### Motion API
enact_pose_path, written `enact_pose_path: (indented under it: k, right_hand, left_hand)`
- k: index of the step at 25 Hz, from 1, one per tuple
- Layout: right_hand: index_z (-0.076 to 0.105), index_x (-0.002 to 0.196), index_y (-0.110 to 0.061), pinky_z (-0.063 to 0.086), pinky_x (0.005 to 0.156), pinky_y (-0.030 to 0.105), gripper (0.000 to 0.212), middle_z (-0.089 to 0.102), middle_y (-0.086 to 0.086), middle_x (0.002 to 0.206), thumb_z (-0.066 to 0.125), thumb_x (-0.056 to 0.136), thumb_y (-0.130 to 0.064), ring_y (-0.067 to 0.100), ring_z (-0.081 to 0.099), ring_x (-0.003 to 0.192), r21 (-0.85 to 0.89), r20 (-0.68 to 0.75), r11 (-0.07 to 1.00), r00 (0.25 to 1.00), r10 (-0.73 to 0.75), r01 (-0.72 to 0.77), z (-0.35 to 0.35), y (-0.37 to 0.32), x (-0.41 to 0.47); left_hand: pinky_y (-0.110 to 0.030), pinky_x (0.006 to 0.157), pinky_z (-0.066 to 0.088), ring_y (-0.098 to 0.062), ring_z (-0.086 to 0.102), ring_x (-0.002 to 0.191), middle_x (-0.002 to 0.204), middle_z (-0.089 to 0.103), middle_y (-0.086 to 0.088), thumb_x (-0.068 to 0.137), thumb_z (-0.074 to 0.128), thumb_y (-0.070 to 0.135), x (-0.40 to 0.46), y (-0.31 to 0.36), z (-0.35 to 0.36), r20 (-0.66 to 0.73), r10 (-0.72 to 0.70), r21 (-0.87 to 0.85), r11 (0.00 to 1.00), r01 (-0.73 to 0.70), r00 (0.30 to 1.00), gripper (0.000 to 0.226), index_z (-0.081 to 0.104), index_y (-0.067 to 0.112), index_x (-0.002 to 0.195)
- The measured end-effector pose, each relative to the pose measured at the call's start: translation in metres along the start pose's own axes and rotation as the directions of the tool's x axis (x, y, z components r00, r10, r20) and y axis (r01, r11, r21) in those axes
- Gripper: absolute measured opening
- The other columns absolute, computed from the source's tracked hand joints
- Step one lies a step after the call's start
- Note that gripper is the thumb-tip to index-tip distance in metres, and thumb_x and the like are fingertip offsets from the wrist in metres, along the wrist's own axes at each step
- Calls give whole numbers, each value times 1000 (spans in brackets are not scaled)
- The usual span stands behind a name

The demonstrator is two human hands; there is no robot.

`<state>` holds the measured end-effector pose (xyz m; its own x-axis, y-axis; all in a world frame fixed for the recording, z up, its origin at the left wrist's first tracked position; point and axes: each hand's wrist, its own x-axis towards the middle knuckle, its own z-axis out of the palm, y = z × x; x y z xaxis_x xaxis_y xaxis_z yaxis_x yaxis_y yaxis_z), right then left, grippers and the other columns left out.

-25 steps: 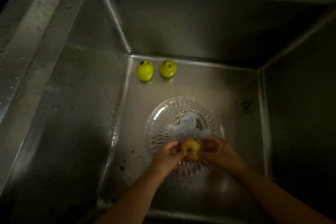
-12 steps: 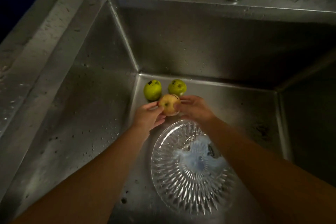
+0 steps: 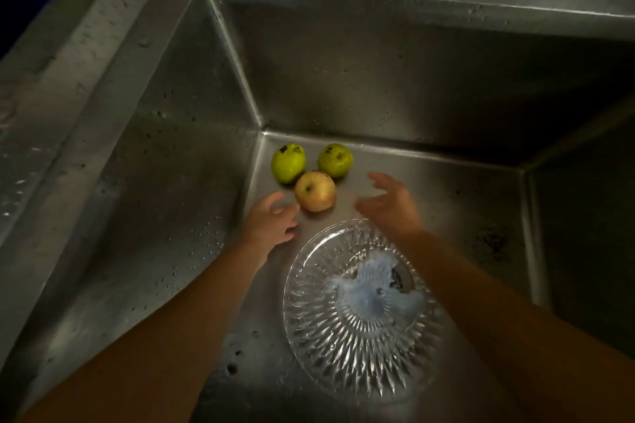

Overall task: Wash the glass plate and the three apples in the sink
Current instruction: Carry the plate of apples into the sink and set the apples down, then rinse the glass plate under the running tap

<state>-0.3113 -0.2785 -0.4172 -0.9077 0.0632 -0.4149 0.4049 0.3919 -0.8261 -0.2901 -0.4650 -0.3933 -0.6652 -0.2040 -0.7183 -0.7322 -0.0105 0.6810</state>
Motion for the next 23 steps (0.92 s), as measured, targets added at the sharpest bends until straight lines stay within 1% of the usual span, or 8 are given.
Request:
enact_pose_path:
  k: [2, 5, 8, 12, 14, 16, 20, 23]
  right_hand:
    - [48, 128, -26, 45, 71, 8, 55, 49, 2, 118, 70, 78, -22, 9, 57, 89, -294, -57, 953, 994, -98, 77, -32, 25, -23]
    - [53, 126, -19, 48, 90, 32, 53, 55, 14, 120, 71, 75, -23, 24, 56, 102, -484, 0, 871, 995, -97, 85, -70, 63, -58]
    - [59, 115, -18, 52, 87, 37, 42, 61, 8, 111, 70, 75, -17, 24, 61, 100, -374, 95, 927, 995, 0, 36, -78, 79, -79]
    - [64, 95, -30, 44, 66, 11, 25, 64, -14, 84, 66, 79, -10, -5, 58, 78, -232, 12, 972, 999, 30, -26, -70, 83, -85]
    - [67, 103, -20, 48, 72, 17, 27, 66, -11, 87, 66, 79, -7, 7, 62, 82, -131, -22, 988, 997, 77, -80, -72, 83, -83]
    - [60, 119, -9, 52, 77, 27, 42, 66, 6, 96, 64, 79, 1, 20, 62, 86, -84, -18, 991, 994, 104, -105, -80, 75, -81]
    - [56, 120, -13, 48, 49, 10, 55, 62, 10, 86, 57, 75, 19, 0, 61, 59, 14, 59, 998, 996, 66, -66, -109, 30, -77]
    - [59, 117, -12, 53, 56, 17, 52, 64, 9, 88, 60, 73, 16, 3, 65, 65, 175, 134, 981, 989, 58, -81, -135, -18, -77]
  left_hand:
    - [-33, 72, 46, -23, 55, 90, 107, 54, -11, 87, 57, 10, -11, -15, -9, 25, -35, 107, 994, 32, 999, 44, 45, 11, 129]
    - [-32, 76, 46, -21, 58, 89, 106, 60, -8, 86, 58, 12, -30, -42, -16, 102, -149, 303, 947, 112, 984, 36, 51, 10, 121]
    - [-26, 60, 50, -13, 58, 70, 84, 62, 0, 85, 56, 6, -38, -59, -11, 91, -128, 321, 943, 93, 988, 30, 56, 10, 115]
    - [-23, 54, 50, -14, 56, 71, 85, 58, -2, 83, 47, -10, -42, -70, -7, 55, -7, 333, 943, -11, 998, 41, 56, 10, 117]
    - [-21, 49, 49, -12, 54, 65, 78, 58, -3, 81, 44, -15, -46, -67, -8, 38, 40, 310, 949, -50, 998, 42, 57, 6, 114]
    - [-16, 43, 48, -8, 55, 58, 73, 57, -2, 80, 43, -18, -48, -55, -12, 51, 65, 262, 962, -76, 997, 42, 57, 3, 114]
    - [-19, 56, 54, -13, 62, 75, 96, 64, -7, 83, 51, -10, -64, -12, -29, 148, 64, 126, 989, -83, 987, 45, 52, 8, 124]
    - [-30, 71, 55, -18, 64, 92, 109, 64, -6, 84, 51, -8, -87, 23, -44, 260, 66, 77, 993, -89, 963, 59, 43, 26, 132]
